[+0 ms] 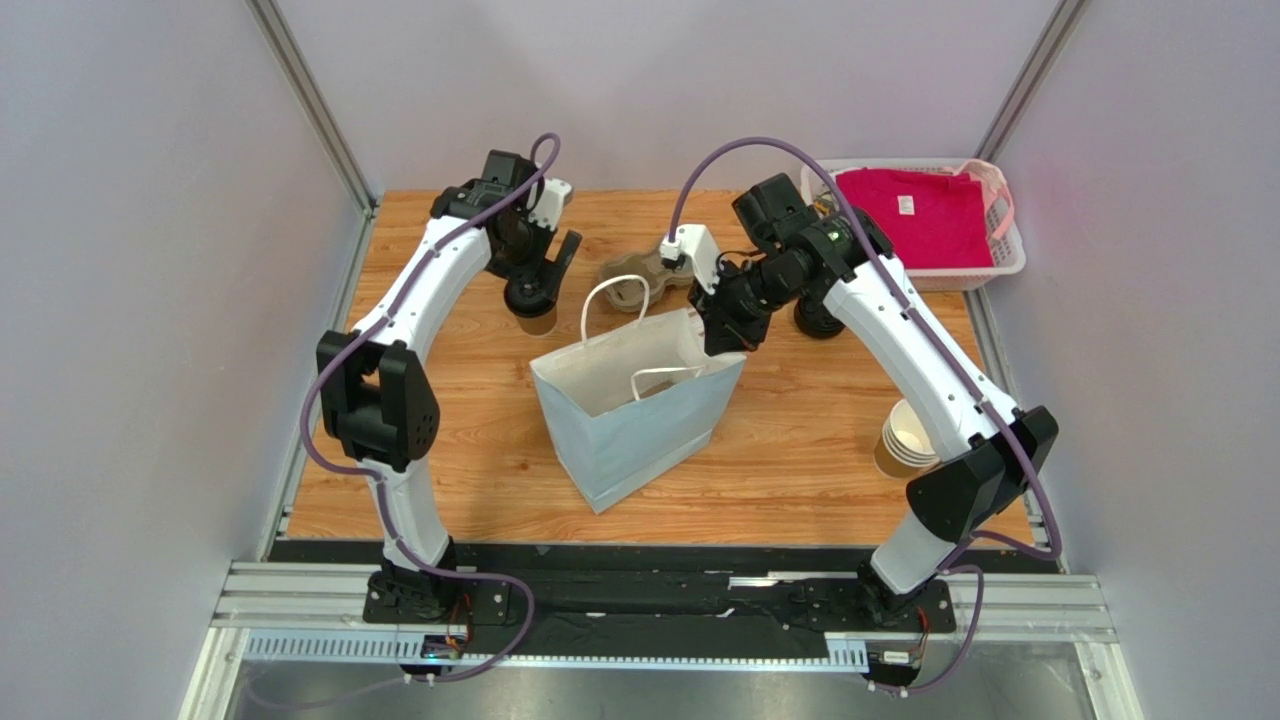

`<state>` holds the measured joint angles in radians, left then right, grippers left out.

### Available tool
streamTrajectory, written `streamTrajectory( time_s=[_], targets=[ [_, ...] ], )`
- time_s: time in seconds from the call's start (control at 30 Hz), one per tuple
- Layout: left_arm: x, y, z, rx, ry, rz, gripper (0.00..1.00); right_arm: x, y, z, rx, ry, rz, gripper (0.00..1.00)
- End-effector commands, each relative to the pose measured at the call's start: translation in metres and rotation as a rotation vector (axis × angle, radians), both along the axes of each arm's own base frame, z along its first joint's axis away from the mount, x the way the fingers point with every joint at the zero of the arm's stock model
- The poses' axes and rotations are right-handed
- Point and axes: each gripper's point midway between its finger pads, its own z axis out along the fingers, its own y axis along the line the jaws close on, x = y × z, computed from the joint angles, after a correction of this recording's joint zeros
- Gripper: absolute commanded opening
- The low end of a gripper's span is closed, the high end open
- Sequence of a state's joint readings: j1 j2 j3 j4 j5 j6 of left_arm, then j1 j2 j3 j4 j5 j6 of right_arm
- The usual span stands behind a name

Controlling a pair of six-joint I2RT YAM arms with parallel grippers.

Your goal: Pack the takeout coffee

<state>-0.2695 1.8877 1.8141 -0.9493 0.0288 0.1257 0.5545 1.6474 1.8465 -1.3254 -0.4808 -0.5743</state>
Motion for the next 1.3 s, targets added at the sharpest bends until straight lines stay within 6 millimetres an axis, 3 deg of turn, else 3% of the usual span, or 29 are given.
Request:
streamTrajectory(
  time_s=[0.0,0.87,1.27],
  targets=[
    [0.022,0.000,0.018,0.000,-0.077,0.002,0.96,-0.002,-0.024,0.001,-0.057,0.004,-0.048,0.00],
    [0.040,0.008,-0.027,-0.027,0.007,0.060,0.99,0.003,-0.025,0.003,-0.066,0.005,-0.052,0.00],
    [0.044,0.012,-0.033,-0.012,-0.002,0.072,0.89,0.004,-0.025,0.002,-0.071,0.005,-0.050,0.00]
  ],
)
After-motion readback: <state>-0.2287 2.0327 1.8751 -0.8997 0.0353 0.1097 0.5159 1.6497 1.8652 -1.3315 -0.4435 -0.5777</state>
